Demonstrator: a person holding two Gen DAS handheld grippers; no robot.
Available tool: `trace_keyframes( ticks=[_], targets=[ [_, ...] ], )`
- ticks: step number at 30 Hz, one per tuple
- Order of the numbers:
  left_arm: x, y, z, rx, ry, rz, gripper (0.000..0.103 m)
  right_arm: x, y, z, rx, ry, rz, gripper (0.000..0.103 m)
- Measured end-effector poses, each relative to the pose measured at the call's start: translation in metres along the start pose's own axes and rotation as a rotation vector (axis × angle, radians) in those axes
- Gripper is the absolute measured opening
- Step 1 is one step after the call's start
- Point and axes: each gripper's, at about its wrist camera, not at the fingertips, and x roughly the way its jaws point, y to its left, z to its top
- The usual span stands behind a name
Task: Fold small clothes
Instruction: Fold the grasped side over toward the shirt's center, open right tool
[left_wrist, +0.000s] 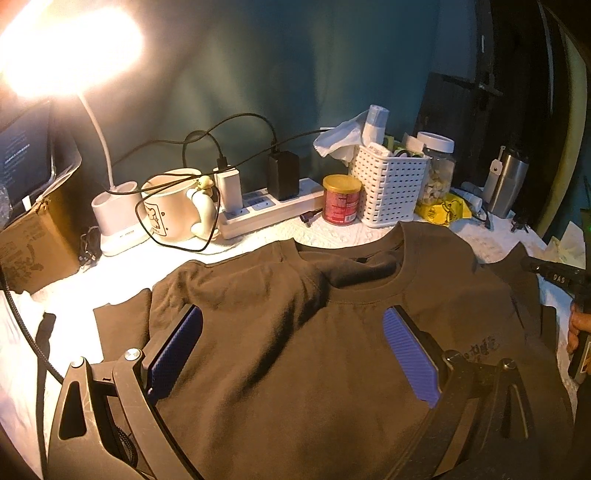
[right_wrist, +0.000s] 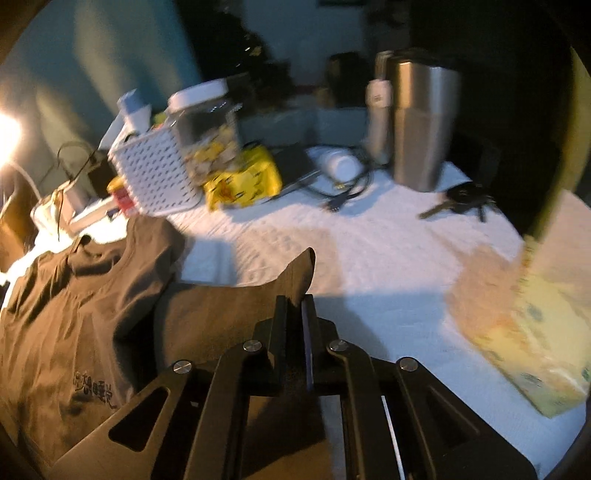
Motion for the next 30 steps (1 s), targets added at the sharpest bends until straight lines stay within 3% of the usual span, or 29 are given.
trace_keyframes(
  ticks=[17,30],
  targets=[
    [-0.036,-0.008,-0.006,0.02,-0.052,-0.021,0.097,-0.07,-0.038,-0.015,0.122,-0.111,-0.046,0.007],
    [-0.065,0.011,-0.022,-0.006,-0.091,-0.048,0.097,-0.108,0.014,-0.005,0.052,-0.185,-0.001,0.007]
  ],
)
